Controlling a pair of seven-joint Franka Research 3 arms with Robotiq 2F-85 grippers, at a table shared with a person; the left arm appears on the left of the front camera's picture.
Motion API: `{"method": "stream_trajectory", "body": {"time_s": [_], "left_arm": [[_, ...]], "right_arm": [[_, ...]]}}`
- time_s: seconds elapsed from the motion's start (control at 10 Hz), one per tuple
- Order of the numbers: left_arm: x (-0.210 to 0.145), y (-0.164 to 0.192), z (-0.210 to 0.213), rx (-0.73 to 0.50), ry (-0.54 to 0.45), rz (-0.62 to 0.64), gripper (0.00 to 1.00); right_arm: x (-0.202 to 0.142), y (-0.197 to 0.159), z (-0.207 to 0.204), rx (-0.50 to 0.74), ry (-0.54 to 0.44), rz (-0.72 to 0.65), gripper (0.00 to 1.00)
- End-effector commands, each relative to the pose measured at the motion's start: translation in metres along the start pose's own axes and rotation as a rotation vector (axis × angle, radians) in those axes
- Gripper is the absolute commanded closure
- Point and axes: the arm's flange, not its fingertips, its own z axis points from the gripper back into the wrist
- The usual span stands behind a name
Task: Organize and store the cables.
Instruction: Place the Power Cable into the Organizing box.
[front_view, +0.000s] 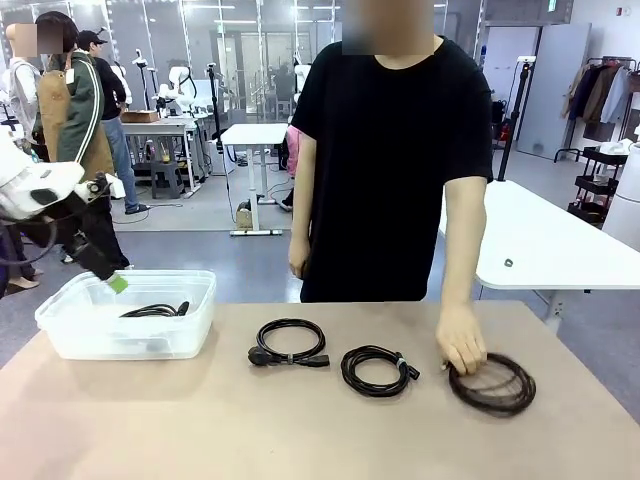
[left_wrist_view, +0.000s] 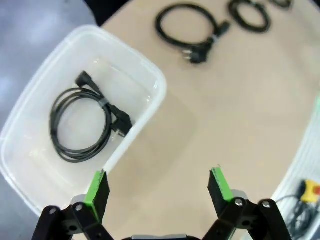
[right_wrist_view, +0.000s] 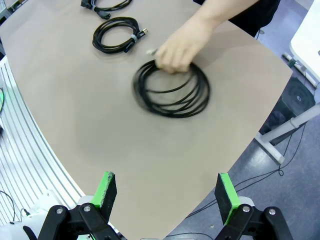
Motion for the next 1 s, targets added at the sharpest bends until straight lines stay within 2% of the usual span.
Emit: {"method": "stream_trajectory", "body": {"time_s": [0.0,0.1,0.2,0.5,0.6,0.7,0.9], "left_arm": [[-0.016,-0.011,0.01,-0.016,-0.002,-0.153,0.0],[-0.019,-0.011,0.013,-0.003,-0.025,-0.126,0.0],[-0.007,-0.007,0.005,-0.009,0.0,-0.079,0.0],[-0.007,-0.007,0.005,-0.009,0.0,-0.079,0.0],[-0.012,-0.01,0.006,-0.013,-0.005,-0.102,0.0],[0.01,-0.025,0.0,-0.001,-0.001,-0.232,0.0],[0.059,-0.057,-0.023,-0.017,0.016,-0.332,0.0]], "right_arm": [[0.001,0.0,0.001,0.003,-0.005,-0.008,0.0],[0.001,0.0,0.001,0.003,-0.005,-0.008,0.0],[0.001,0.0,0.001,0.003,-0.005,-0.008,0.0],[0.001,0.0,0.001,0.003,-0.005,-0.008,0.0],[0.001,0.0,0.001,0.003,-0.005,-0.008,0.0],[0.001,0.0,0.001,0.003,-0.005,-0.008,0.0],[0.001,0.0,0.001,0.003,-0.005,-0.008,0.0]]}}
